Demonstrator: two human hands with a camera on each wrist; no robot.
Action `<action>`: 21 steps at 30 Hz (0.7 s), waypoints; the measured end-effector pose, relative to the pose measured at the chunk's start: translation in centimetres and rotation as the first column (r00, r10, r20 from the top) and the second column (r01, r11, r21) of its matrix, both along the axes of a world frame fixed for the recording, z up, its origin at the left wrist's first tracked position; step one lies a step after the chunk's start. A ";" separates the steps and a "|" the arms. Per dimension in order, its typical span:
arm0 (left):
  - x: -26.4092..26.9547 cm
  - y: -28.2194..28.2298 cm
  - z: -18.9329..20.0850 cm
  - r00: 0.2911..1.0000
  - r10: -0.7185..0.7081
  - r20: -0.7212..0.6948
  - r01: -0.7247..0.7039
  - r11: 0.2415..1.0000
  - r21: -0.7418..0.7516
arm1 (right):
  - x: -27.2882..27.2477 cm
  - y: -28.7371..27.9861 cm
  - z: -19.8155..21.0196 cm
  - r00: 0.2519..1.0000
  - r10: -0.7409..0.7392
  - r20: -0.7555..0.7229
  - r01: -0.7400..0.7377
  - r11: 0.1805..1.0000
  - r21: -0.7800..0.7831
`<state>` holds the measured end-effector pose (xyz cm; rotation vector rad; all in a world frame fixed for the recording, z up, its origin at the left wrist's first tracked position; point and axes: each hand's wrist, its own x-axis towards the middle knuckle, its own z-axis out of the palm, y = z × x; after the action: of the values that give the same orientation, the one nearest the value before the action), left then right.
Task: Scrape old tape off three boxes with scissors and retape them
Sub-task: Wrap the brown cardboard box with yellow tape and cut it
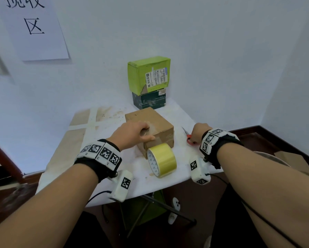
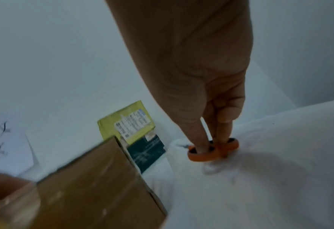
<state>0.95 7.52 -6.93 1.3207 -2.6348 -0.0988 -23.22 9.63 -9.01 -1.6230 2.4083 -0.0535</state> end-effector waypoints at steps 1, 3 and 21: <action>0.0 0.1 0.3 1.000 -0.013 -0.005 0.013 1.000 0.024 | -0.2 0.0 0.3 0.997 -0.024 0.070 0.029 0.998 -0.059; 0.2 0.1 0.7 0.999 -0.033 -0.026 0.035 0.997 0.073 | -0.6 -0.2 1.0 0.971 -0.032 0.239 0.077 0.980 -0.183; 0.0 -2.8 1.0 0.996 -0.077 -0.054 0.085 0.984 0.156 | 4.9 -0.3 2.4 0.714 0.456 0.531 -0.179 0.852 -0.492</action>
<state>0.94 4.73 -5.91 1.2400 -2.6872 -0.3539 -18.33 9.30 -6.63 -1.7887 1.6217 -0.9491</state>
